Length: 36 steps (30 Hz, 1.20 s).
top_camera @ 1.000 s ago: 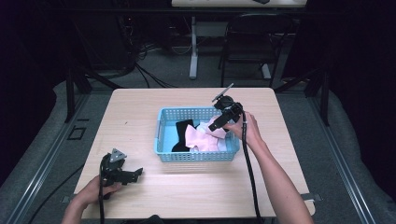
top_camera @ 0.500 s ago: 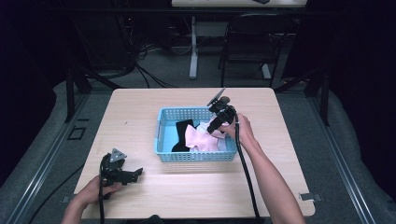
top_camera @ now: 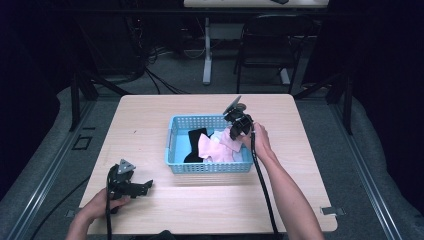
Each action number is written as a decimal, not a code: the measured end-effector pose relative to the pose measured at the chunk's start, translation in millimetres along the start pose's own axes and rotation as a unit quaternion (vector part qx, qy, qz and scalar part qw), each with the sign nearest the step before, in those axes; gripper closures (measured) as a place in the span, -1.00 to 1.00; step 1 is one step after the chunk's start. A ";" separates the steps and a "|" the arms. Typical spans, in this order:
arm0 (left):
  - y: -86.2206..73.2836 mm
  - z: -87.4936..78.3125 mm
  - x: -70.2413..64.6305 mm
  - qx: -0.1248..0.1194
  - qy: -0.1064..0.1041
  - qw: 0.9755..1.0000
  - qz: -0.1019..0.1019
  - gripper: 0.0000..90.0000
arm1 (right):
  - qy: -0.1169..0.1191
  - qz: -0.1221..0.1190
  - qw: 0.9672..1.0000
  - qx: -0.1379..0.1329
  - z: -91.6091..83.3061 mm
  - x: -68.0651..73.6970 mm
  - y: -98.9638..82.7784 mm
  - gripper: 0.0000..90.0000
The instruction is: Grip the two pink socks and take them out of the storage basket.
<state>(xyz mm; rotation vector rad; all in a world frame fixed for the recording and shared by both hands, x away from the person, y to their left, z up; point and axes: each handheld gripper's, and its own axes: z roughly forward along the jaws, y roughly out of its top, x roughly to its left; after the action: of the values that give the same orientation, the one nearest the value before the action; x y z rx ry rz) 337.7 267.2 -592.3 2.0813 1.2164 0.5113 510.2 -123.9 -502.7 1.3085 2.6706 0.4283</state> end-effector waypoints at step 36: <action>-0.1 0.0 -0.3 0.000 0.000 1.000 -0.001 -0.99 | 0.022 -0.053 0.998 -0.040 -123.7 14.8 -1.7 0.95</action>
<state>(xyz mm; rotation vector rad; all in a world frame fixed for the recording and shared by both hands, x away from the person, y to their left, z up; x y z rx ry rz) 337.5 267.1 -592.3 2.0798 1.2187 0.5103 469.5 -137.0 -385.6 1.1433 2.7119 0.5494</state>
